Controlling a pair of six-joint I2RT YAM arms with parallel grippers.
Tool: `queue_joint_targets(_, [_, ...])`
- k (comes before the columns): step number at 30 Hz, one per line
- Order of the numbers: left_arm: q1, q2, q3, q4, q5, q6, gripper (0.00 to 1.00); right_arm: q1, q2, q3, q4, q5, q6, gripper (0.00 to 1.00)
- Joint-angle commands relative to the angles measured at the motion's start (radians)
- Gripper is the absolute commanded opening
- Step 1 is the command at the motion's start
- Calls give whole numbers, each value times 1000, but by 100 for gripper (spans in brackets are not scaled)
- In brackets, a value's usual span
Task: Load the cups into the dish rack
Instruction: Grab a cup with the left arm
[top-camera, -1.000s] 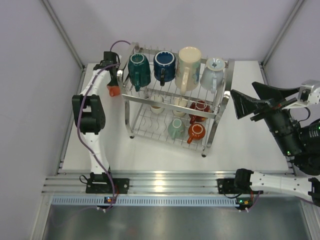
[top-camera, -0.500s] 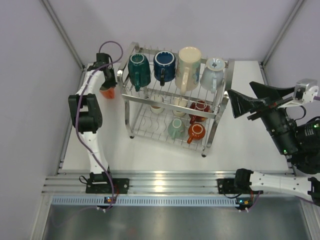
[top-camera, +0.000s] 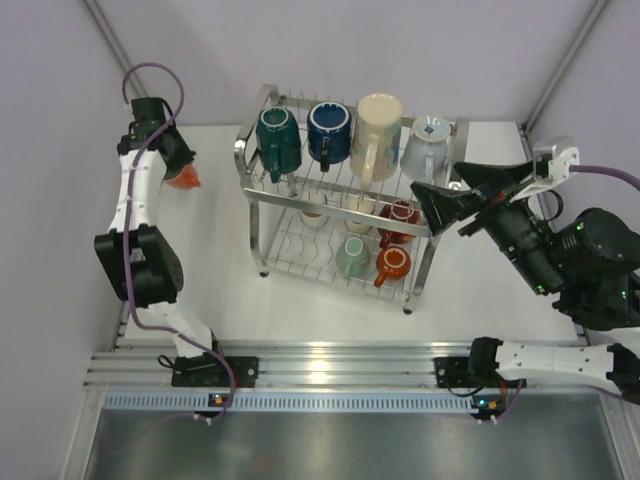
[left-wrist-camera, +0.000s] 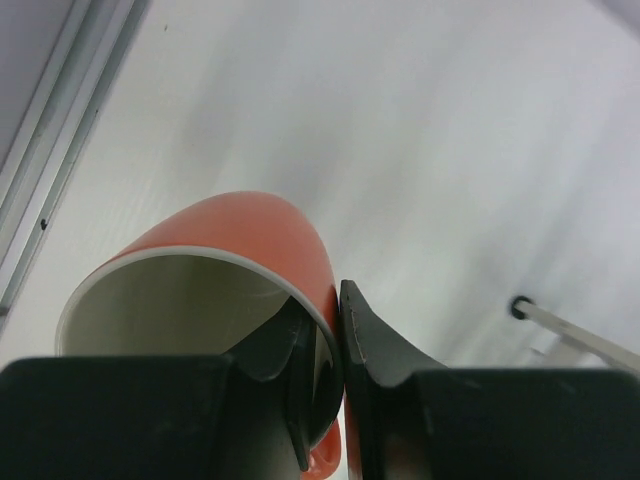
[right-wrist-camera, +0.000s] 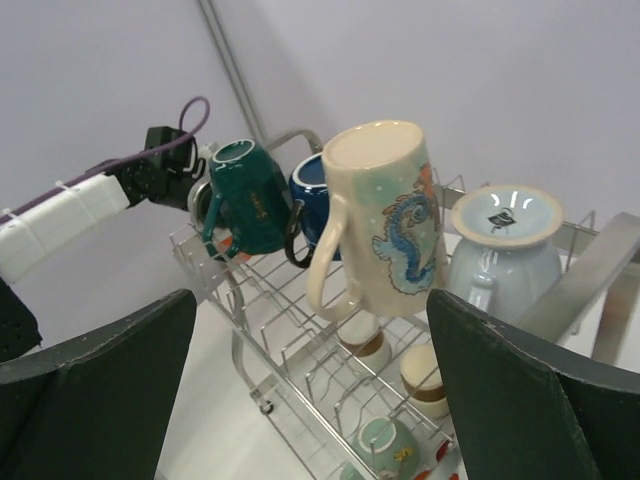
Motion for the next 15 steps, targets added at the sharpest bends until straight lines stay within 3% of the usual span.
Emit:
queue_joint_targets(1, [0, -230, -4, 95, 83, -92, 0, 10, 46, 69, -59, -97, 78, 99])
queue_joint_targets(8, [0, -512, -94, 248, 245, -210, 0, 10, 161, 197, -194, -253, 190, 99])
queue_joint_targets(15, [-1, -723, -175, 425, 368, -420, 0, 10, 225, 211, -199, -375, 249, 99])
